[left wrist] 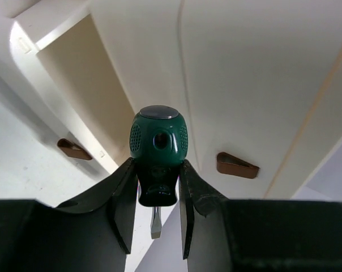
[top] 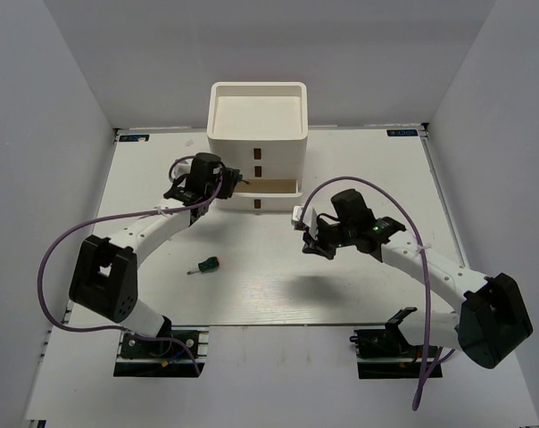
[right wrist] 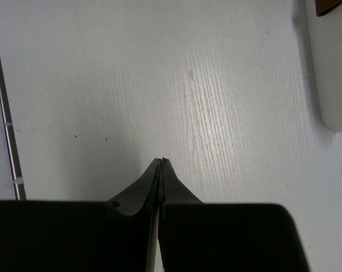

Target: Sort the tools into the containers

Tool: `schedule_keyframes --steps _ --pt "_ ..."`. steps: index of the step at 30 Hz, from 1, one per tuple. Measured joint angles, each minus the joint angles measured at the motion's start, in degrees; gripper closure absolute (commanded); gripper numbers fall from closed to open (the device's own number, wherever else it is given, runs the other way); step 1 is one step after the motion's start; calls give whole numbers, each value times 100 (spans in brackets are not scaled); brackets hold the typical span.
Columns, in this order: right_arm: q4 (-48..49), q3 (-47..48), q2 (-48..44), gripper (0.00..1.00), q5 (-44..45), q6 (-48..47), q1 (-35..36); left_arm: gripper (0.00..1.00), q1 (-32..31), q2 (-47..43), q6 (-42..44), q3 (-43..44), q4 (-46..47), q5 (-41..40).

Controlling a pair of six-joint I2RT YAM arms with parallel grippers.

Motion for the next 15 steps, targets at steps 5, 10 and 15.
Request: schedule_keyframes --steps 5,10,15 --pt "83 -11 -17 100 -2 22 -68 100 -52 129 -127 0 -118 -4" --pt "105 -61 -22 100 -7 33 -107 95 -52 308 -208 9 -120 2" --pt "114 -72 -22 100 -22 42 -144 89 -52 595 -234 74 -120 13"
